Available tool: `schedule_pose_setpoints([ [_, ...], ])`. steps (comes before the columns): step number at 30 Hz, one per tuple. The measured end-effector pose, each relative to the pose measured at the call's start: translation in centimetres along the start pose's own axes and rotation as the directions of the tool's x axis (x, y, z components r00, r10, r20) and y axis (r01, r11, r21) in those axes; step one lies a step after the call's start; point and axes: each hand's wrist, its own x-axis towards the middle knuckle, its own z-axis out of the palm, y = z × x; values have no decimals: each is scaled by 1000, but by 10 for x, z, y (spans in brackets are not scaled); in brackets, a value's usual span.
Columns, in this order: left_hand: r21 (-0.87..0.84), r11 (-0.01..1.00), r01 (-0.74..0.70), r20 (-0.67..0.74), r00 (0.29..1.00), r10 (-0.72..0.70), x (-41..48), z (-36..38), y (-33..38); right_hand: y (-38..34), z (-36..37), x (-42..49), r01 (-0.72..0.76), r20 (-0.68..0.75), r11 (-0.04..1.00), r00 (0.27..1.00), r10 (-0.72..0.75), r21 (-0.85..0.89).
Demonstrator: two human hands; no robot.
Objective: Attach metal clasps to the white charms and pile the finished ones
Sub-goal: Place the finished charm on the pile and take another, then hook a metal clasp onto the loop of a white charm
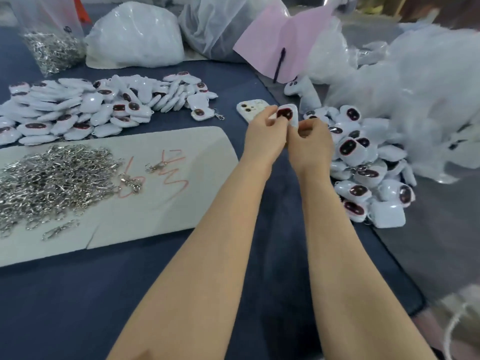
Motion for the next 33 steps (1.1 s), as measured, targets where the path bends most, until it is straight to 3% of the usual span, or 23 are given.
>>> schedule_pose_setpoints([
  [6, -106, 994, -12, 143, 989, 27, -10, 60, -3, 20, -46, 15, 67, -260, 995, 962, -86, -79],
  [9, -16, 999, -42, 168, 985, 44, -11, 79, -4, 30, -60, 24, 25, -363, 991, 929, -71, -129],
  [12, 64, 993, -99, 170, 981, 87, -10, 91, -6, 41, -69, 33, -101, -387, 952, 922, -20, -289],
  [14, 80, 994, -80, 198, 978, 63, -10, 96, -6, 45, -71, 35, -132, -359, 917, 933, -13, -375],
  [18, -62, 998, 7, 162, 987, 3, -7, 90, -7, 37, -65, 33, -33, -314, 906, 943, -112, -423],
  [23, -198, 980, 16, -13, 1000, -19, -1, 50, -3, 8, -30, 20, 140, -264, 983, 950, -167, -119],
  [28, -188, 981, -38, -222, 975, -5, 8, -23, 4, -24, 40, -5, 144, 2, 981, 989, -146, 129],
  [33, -160, 985, -55, -409, 912, -15, 18, -107, 2, -54, 114, -30, 131, 260, 973, 949, -179, 191],
])
